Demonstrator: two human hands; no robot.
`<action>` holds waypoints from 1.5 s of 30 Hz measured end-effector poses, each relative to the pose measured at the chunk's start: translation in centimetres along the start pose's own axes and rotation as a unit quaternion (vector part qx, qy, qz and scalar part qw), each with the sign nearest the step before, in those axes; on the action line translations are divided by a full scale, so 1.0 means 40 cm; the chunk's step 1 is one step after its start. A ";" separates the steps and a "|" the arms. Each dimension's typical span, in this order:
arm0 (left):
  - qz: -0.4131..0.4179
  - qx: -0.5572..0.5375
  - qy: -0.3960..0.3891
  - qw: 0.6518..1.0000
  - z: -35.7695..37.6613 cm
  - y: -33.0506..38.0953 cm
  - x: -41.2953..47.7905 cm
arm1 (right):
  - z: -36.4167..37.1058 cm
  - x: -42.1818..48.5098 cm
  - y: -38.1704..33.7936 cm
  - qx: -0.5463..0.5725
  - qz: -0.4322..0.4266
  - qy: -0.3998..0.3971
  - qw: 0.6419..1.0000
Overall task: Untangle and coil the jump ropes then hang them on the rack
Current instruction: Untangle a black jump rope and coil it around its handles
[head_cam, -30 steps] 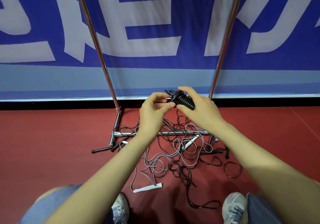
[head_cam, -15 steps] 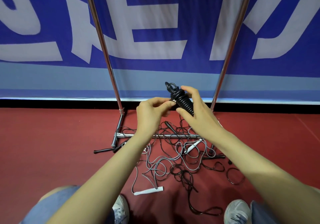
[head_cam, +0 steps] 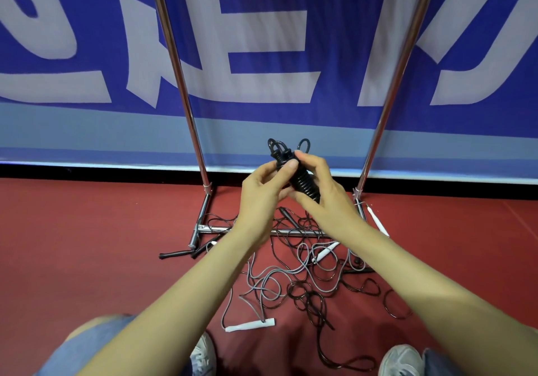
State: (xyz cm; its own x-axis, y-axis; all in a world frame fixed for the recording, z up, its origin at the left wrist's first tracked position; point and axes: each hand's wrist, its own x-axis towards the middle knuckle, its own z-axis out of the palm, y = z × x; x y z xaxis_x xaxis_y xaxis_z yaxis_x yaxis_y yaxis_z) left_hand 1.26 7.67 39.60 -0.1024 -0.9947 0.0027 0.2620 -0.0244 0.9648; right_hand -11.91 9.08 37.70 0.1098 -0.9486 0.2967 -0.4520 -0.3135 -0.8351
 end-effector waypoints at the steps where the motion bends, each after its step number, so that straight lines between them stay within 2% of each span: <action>1: -0.018 -0.010 0.007 1.000 -0.002 0.000 0.006 | -0.001 0.002 0.000 0.004 -0.002 -0.017 1.000; 5: -0.087 -0.036 0.020 0.995 -0.012 0.016 0.032 | -0.010 0.010 0.002 0.050 0.010 -0.116 0.992; 8: -0.128 -0.076 0.028 0.988 -0.023 0.028 0.048 | -0.032 0.014 0.003 0.067 0.028 -0.156 0.985; 13: -0.187 -0.138 0.005 0.973 -0.034 0.025 0.058 | -0.052 0.010 0.002 -0.084 -0.032 -0.177 0.980; 18: -0.213 -0.154 -0.025 0.965 -0.037 0.026 0.052 | -0.070 0.004 -0.004 -0.183 -0.044 -0.233 0.954; 23: -0.219 -0.108 -0.070 0.967 -0.033 0.030 0.049 | -0.061 0.002 -0.019 -0.243 -0.108 -0.173 0.948; 26: -0.207 -0.084 -0.092 0.970 -0.022 0.019 0.044 | -0.063 0.002 -0.016 -0.242 -0.121 -0.190 0.944; 29: -0.210 -0.092 -0.108 0.967 -0.024 0.010 0.041 | -0.069 -0.004 -0.012 -0.238 -0.099 -0.198 0.946; 34: -0.195 -0.033 -0.125 0.972 -0.040 0.016 0.036 | -0.070 -0.009 -0.007 -0.224 -0.097 -0.188 0.951; 45: -0.180 -0.034 -0.113 0.977 -0.037 0.016 0.031 | -0.074 -0.001 -0.003 -0.205 -0.093 -0.184 0.957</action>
State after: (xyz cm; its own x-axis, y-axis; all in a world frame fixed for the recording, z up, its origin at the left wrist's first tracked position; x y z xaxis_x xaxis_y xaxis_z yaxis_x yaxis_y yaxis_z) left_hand 2.72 6.28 39.82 -0.4066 -0.8737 -0.2672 0.2327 -0.3818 0.8945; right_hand -14.49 9.28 39.17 0.4912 -0.8529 0.1766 -0.6954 -0.5061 -0.5102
